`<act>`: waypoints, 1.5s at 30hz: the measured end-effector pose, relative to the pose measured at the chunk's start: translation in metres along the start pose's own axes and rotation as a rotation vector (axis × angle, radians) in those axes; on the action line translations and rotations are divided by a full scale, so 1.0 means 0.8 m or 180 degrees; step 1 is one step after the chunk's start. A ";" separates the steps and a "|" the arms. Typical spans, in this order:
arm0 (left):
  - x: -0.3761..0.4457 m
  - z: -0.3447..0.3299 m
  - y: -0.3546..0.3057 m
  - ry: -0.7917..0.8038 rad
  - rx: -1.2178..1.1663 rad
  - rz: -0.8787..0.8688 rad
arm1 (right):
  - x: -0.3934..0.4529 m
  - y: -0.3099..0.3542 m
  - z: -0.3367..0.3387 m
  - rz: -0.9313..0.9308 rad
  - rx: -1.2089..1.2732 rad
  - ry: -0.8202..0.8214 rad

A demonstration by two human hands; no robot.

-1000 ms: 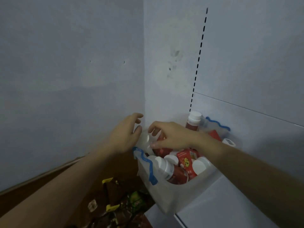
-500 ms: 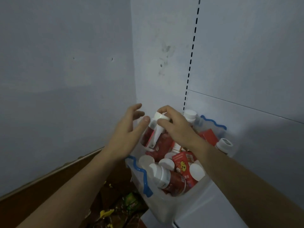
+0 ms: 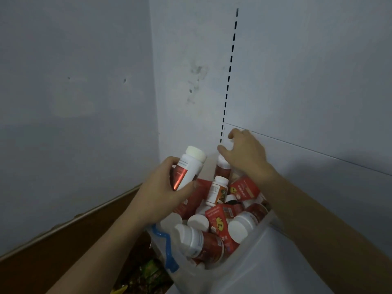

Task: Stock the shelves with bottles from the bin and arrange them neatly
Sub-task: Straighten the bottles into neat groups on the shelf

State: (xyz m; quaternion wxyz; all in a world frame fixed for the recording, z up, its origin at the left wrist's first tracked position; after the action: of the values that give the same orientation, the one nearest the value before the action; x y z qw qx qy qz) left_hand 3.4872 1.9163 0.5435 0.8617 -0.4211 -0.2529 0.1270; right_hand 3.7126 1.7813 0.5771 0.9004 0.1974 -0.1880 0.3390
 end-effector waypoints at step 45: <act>-0.334 -0.284 -0.289 0.2770 -0.4336 0.1567 | -0.596 -0.180 0.293 -0.2603 0.5273 -0.2524</act>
State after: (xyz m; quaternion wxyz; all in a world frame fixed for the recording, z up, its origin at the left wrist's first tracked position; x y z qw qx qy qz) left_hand 3.3877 1.5089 0.5208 0.3880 -0.9031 0.1791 -0.0426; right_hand 3.4294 1.3125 0.5186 0.3990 0.9096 -0.0971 -0.0625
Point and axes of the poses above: each hand's wrist, its own x-axis towards the middle knuckle, its own z-axis out of the back of the hand, y = z × x, the point moved 1 cm from there along x, towards the middle knuckle, and after that the axes turned 5 degrees about z, right-handed, at the moved point
